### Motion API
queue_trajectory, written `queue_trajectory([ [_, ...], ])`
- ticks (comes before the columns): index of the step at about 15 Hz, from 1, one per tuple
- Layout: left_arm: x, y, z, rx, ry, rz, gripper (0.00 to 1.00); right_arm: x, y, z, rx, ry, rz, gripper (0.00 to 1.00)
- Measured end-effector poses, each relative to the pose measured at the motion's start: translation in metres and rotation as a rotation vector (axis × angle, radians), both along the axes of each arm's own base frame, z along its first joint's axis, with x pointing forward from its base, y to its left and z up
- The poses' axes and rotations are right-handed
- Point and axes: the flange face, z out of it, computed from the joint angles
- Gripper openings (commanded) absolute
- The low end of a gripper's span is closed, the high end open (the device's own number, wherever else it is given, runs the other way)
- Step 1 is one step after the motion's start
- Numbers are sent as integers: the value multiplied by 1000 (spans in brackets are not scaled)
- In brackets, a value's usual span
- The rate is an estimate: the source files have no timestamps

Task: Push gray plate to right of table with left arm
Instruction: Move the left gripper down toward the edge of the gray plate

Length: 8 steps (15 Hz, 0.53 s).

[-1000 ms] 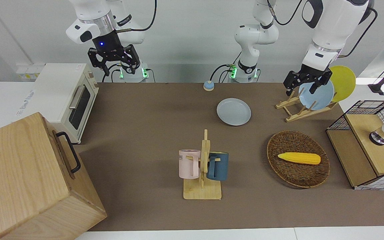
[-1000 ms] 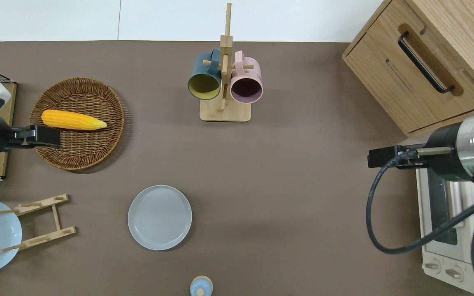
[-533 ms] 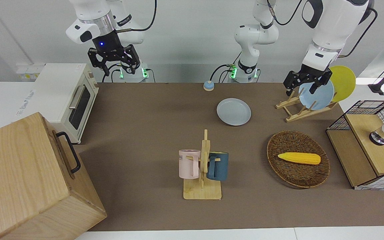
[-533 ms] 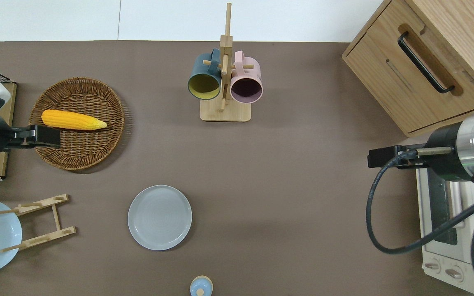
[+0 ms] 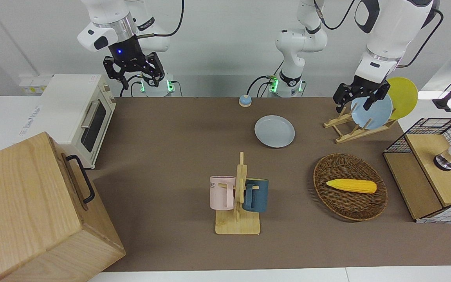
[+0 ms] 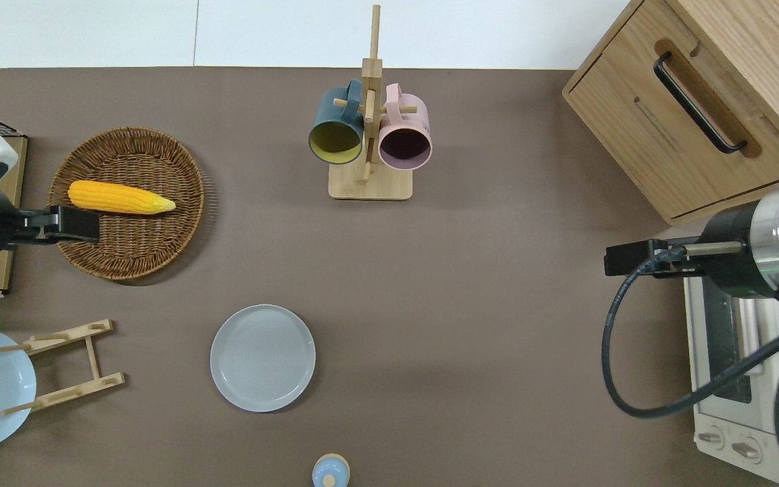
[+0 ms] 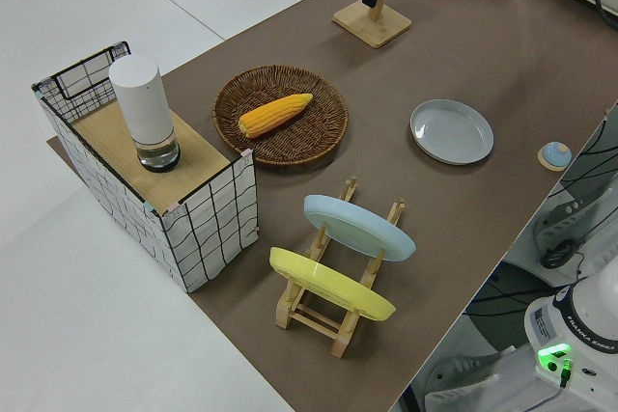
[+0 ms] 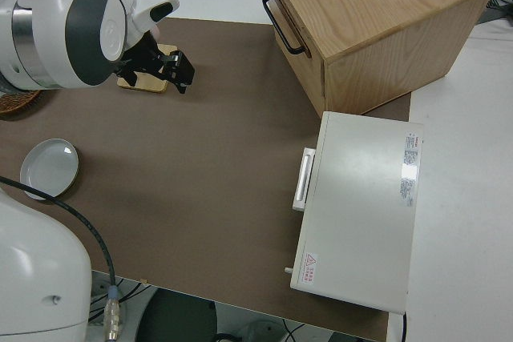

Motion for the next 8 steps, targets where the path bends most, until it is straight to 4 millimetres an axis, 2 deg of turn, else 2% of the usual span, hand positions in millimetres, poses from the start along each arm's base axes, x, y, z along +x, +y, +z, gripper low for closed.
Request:
queue_trajectory([
  [3, 2, 0, -10, 1, 10, 0, 991, 0, 0, 0, 0, 0, 0, 996],
  [8, 7, 0, -46, 1, 29, -1, 991, 0, 0, 0, 0, 0, 0, 996],
])
